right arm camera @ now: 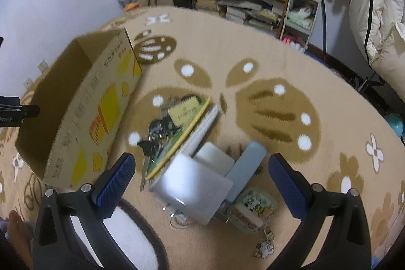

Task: Organize rigid objects
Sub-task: 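Lower the left gripper onto the box wall and clamp it, then grasp the white square block in the pile with the right gripper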

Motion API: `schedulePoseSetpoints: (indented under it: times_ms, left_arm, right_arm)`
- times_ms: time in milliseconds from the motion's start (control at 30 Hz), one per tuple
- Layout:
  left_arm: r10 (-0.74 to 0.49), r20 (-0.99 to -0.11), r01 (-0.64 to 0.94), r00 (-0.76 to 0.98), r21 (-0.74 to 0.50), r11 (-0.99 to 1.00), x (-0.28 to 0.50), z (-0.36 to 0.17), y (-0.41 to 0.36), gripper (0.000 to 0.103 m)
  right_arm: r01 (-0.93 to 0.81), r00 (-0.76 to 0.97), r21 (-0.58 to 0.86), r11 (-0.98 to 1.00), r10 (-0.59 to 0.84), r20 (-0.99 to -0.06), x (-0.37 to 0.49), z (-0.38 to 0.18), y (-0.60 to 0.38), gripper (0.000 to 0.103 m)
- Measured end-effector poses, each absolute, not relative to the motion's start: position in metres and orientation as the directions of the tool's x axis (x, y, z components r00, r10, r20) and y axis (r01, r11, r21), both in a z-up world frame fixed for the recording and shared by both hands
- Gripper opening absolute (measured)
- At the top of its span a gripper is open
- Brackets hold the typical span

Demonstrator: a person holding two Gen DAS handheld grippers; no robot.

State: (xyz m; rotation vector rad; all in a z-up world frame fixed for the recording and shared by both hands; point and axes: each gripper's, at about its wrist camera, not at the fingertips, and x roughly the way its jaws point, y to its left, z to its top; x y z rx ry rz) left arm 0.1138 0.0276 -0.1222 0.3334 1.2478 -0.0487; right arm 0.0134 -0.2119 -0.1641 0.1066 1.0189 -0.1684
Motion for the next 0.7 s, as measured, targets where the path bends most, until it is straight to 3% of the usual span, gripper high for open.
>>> schedulePoseSetpoints:
  times_ms: [133,400,567,700]
  left_arm:
    - [0.162,-0.956,0.223,0.246,0.218,0.95,0.112,-0.139,0.025,0.038]
    - [0.201,-0.952,0.206,0.231,0.25,0.946,0.117,-0.148,0.031,0.037]
    - [0.155,-0.973,0.195,0.17,0.187,0.963,0.118,-0.156,0.035,0.012]
    - [0.146,-0.974,0.211,0.175,0.182,0.96,0.117,-0.156,0.034,0.012]
  right_arm:
    - [0.216,0.471,0.022,0.976,-0.085,-0.878,0.014,-0.177,-0.214,0.103]
    - [0.243,0.445,0.033,0.97,-0.081,-0.892,0.015,-0.186,-0.216,0.099]
    - [0.247,0.446,0.048,0.968,-0.07,-0.892,0.013,-0.184,-0.215,0.088]
    - [0.251,0.437,0.042,0.967,-0.074,-0.897,0.013,-0.185,-0.211,0.088]
